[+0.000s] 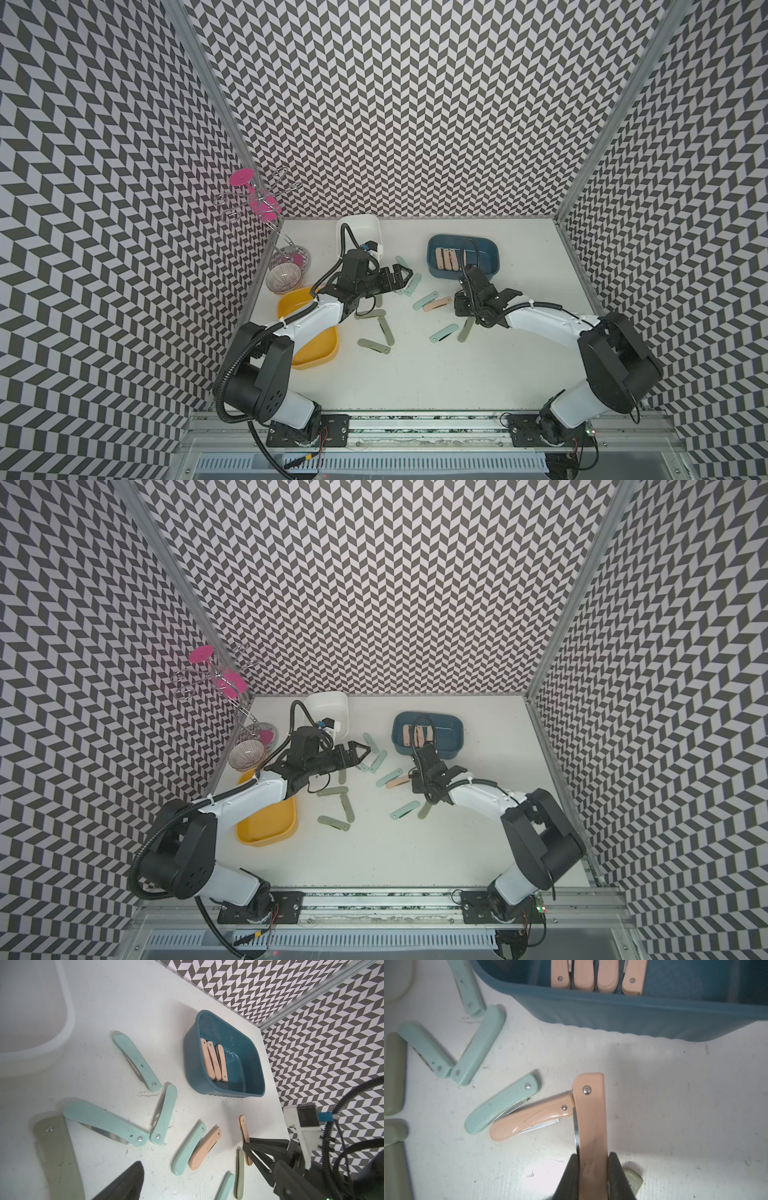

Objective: Place the fruit knives into the storage box by color
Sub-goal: Pick up the fruit knife from the center of the board.

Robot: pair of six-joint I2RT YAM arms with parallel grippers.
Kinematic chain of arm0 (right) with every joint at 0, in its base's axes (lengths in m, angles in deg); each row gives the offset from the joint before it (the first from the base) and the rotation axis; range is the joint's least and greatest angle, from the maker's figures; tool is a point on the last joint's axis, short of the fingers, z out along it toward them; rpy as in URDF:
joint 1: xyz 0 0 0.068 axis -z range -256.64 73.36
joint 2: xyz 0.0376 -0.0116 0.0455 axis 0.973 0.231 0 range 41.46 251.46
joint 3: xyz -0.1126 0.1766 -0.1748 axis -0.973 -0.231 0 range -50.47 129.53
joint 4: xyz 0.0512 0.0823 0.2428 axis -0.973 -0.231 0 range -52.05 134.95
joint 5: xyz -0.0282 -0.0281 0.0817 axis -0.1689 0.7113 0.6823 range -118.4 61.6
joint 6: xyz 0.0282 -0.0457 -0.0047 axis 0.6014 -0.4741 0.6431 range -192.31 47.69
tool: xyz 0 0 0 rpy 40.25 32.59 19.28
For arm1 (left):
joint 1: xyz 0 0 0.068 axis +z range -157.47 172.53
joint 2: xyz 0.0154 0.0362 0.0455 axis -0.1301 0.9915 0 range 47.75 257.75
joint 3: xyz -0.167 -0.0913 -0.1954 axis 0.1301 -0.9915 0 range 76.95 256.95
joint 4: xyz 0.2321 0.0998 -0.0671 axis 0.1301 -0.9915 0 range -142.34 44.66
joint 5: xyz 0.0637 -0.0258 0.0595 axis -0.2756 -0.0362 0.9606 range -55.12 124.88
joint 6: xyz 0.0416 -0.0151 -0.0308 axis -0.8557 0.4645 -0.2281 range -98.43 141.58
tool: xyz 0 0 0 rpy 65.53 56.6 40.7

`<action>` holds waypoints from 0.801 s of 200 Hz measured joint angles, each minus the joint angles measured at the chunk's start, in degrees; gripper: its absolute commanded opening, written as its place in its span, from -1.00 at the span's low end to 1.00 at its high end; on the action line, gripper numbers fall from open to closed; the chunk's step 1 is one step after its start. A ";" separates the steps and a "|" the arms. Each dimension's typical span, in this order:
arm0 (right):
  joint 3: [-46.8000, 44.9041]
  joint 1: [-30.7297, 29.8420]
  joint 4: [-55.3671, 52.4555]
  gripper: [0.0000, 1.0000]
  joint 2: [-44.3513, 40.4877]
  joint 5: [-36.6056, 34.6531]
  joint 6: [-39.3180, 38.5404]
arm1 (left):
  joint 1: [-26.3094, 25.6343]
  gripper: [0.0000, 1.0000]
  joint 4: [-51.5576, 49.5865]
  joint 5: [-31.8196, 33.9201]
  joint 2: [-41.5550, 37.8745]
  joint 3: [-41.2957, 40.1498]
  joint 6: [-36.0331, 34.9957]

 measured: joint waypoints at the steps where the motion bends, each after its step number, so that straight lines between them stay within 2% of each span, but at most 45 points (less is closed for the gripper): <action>1: 0.04 0.02 -0.04 -0.71 -0.09 0.04 0.00 | 0.00 0.96 0.00 0.00 0.00 0.07 0.02; 50: 7.39 3.80 -3.50 -0.71 -6.45 2.38 -0.31 | -0.48 0.96 -0.09 -0.42 0.39 6.95 0.02; 90: 16.04 9.62 -2.75 -0.70 -6.51 3.67 -2.08 | -2.23 0.96 0.20 -0.61 3.89 11.74 -0.02; 121: 22.23 12.59 -1.53 -0.71 -1.07 3.87 -4.09 | -2.80 0.97 -0.42 -0.94 7.06 13.40 -0.22; 160: 27.54 14.73 -2.23 -0.72 10.14 4.74 -6.05 | -2.80 0.96 -1.38 -1.49 9.40 14.27 -0.52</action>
